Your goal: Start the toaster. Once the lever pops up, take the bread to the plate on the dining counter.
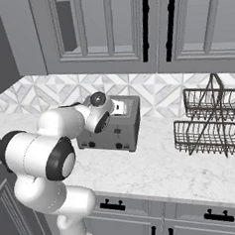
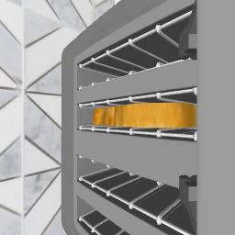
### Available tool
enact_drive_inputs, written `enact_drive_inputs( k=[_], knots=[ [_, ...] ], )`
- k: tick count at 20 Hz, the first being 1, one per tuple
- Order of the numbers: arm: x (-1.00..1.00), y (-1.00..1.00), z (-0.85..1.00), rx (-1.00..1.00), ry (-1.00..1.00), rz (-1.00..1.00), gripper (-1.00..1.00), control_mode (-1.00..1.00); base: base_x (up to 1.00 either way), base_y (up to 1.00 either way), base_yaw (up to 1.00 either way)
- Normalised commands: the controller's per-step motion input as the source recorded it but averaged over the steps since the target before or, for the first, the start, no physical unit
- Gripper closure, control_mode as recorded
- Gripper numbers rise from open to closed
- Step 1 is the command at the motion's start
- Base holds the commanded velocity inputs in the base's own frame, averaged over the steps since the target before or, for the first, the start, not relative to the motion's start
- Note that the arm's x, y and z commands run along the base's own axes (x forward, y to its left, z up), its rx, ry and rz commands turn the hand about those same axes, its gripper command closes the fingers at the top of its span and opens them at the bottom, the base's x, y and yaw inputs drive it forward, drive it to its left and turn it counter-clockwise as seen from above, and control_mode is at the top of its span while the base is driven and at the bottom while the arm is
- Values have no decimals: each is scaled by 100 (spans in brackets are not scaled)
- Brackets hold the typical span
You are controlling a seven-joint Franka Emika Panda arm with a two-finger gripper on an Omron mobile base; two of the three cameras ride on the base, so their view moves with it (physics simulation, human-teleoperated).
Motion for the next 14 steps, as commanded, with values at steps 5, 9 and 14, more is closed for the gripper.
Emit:
enact_drive_inputs(
  k=[5, 9, 14],
  knots=[
    [0, 0, 0, 0, 0, 0, -100, -100, 0, 0, 0],
    [0, 0, 0, 0, 0, 0, -100, -100, 0, 0, 0],
    [0, 0, 0, 0, 0, 0, -100, -100, 0, 0, 0]
  ],
)
